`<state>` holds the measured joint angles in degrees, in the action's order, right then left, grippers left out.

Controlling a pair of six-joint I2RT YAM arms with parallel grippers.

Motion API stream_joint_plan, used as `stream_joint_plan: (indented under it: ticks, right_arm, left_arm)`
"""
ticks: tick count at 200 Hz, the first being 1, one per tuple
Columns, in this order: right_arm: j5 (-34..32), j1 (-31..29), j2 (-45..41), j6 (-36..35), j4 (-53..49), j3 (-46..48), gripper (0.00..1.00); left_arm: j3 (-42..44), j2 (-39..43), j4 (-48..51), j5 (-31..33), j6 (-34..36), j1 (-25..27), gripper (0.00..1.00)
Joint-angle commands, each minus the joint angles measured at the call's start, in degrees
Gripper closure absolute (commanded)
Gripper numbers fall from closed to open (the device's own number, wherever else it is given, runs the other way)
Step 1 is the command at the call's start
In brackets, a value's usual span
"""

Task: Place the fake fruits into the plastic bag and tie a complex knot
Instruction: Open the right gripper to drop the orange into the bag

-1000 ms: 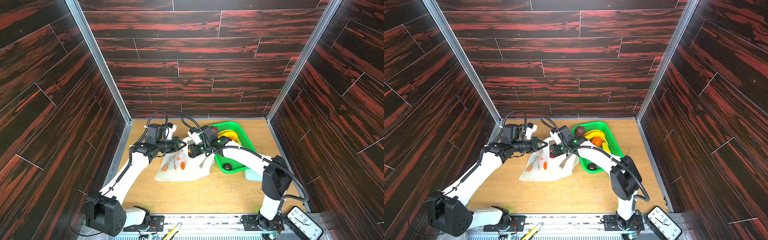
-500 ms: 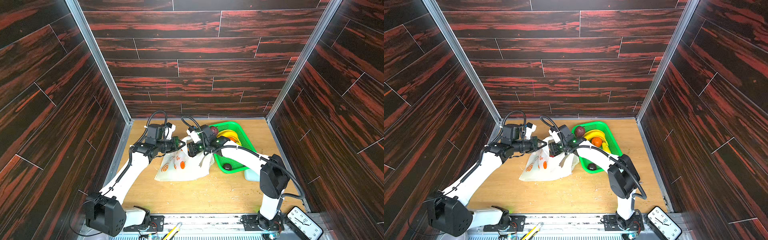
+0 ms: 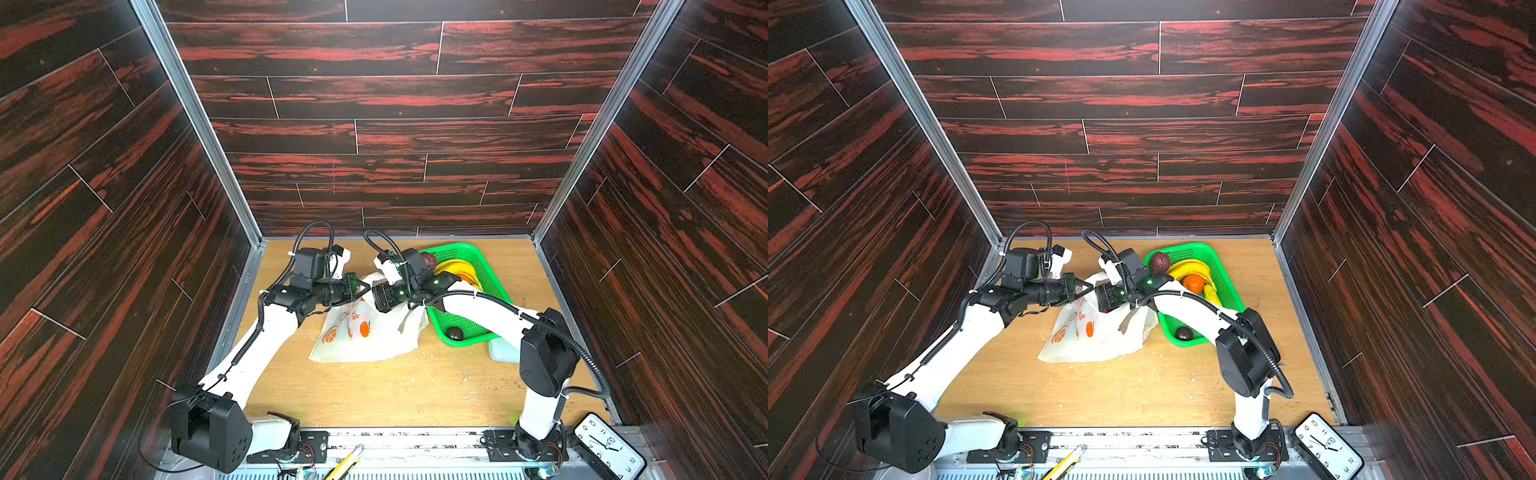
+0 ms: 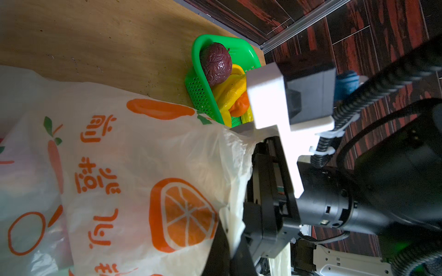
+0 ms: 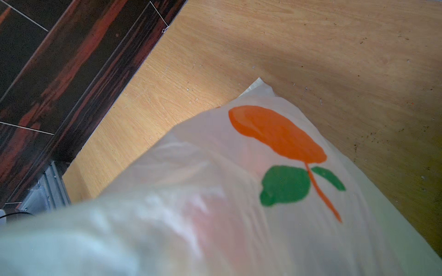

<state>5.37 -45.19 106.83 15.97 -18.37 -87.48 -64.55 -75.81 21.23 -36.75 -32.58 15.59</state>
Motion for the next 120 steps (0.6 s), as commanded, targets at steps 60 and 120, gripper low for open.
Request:
stream_joint_plan:
  ticks: [60,120]
  right_arm:
    - [-2.72,0.36,-6.7,0.22,-2.57,1.76,0.17]
    - [-2.87,0.53,-12.46,1.56,-5.26,2.01,0.18]
  left_arm:
    - [0.79,1.02,1.4,1.07,0.88,-0.3,1.0]
    - [1.36,-0.47,0.27,-0.4,0.78,-0.29,1.0]
